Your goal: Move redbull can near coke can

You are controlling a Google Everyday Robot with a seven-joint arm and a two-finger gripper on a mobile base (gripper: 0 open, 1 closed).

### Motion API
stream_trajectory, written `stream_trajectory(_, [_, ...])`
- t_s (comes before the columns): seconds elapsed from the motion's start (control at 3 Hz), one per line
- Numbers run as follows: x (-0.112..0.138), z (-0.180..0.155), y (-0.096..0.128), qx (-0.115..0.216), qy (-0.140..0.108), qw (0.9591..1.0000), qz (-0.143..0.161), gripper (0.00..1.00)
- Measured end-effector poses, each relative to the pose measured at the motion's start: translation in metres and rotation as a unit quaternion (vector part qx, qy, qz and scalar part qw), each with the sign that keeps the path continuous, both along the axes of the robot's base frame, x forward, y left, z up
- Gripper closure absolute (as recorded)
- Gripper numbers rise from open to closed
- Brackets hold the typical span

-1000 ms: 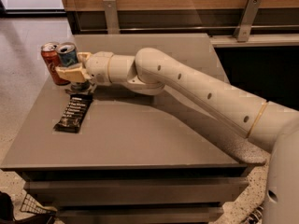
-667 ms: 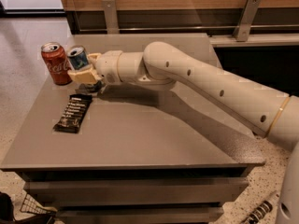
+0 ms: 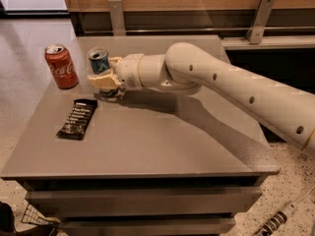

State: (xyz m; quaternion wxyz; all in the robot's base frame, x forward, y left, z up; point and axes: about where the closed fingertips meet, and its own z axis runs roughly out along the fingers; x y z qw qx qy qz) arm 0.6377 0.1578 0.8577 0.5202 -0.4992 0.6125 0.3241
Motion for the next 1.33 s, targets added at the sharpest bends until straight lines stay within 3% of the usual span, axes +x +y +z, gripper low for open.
stream_trajectory(1.33, [0.0001,0.0031,0.0,0.001,0.0,1.0,0.0,1.0])
